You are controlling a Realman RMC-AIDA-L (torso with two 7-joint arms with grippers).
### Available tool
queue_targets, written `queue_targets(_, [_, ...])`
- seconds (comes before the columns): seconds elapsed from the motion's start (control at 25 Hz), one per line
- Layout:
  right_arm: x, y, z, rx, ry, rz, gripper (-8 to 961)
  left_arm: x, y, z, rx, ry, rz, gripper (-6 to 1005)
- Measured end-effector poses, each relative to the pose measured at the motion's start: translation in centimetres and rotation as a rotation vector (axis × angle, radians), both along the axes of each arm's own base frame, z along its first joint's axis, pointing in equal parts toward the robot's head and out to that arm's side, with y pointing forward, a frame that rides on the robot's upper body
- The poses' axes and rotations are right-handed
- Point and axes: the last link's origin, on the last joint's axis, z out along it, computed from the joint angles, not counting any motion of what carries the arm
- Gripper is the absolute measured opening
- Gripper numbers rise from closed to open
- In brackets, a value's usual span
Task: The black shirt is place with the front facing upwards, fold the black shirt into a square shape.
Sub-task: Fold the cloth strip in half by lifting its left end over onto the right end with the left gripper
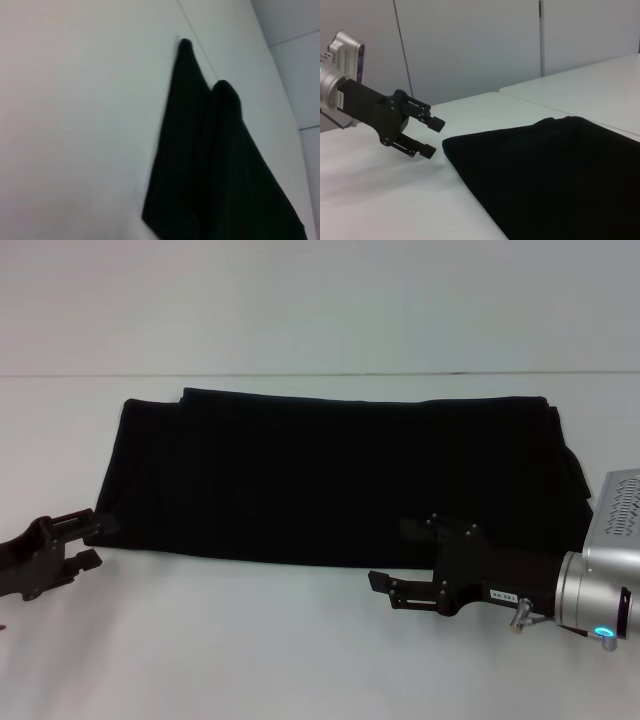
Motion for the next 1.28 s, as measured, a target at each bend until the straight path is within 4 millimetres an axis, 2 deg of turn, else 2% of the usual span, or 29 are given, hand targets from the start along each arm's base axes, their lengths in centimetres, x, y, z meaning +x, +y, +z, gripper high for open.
queue_targets(0.28, [0.0, -0.1, 0.0, -0.002, 0.0, -0.001, 917, -0.7, 0.7, 0.1, 0.031, 0.018, 0.067, 682])
queue_targets(0.76, [0.0, 0.0, -0.2, -0.004, 0.005, -0.014, 914, -0.8, 1.7, -0.4, 0.031, 0.061, 0.088, 682])
queue_targets(1.28, [0.1, -0.2, -0.2, -0.011, 0.012, -0.02, 915, 0.2, 3.1, -1.0, 0.015, 0.092, 0.056, 681])
